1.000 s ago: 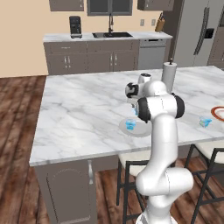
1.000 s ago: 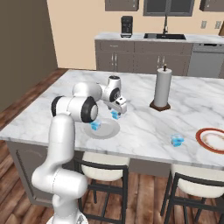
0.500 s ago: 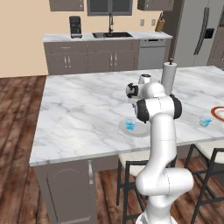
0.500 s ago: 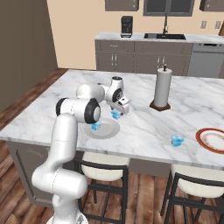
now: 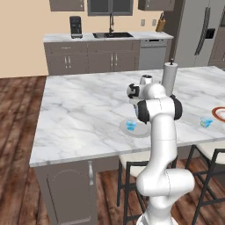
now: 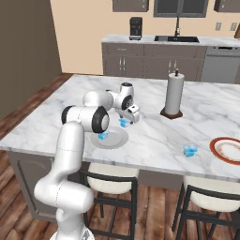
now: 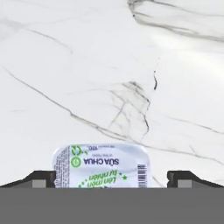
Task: Place two yogurt containers on each plate.
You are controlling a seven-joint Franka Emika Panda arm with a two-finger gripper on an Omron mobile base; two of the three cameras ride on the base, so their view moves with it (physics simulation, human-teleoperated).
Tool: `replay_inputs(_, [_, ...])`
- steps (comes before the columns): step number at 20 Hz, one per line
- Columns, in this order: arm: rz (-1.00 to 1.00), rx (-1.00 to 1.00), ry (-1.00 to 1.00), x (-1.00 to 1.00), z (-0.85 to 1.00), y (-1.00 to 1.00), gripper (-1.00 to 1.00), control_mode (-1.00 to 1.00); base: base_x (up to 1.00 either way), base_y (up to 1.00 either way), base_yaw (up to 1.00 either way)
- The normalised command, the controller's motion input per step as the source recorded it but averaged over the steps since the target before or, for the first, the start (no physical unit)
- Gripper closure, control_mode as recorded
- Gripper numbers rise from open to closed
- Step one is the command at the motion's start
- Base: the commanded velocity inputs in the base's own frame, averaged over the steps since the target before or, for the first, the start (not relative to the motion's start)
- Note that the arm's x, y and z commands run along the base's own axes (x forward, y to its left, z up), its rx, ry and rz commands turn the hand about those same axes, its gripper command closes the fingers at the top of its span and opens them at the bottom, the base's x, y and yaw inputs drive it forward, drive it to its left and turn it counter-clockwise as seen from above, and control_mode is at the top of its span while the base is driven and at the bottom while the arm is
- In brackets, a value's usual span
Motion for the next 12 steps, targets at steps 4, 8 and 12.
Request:
replay_inputs(4, [0.00, 0.00, -0.01, 0.00, -0.05, 0.00, -1.00, -1.00, 0.00, 0.00, 0.00])
replay_inputs(8, [0.00, 0.00, -0.04, 0.00, 0.00, 0.00, -1.00, -1.00, 0.00, 0.00, 0.00])
replay_inputs(12, [0.00, 0.00, -0.05, 0.00, 0.00, 0.00, -1.00, -1.00, 0.00, 0.00, 0.00])
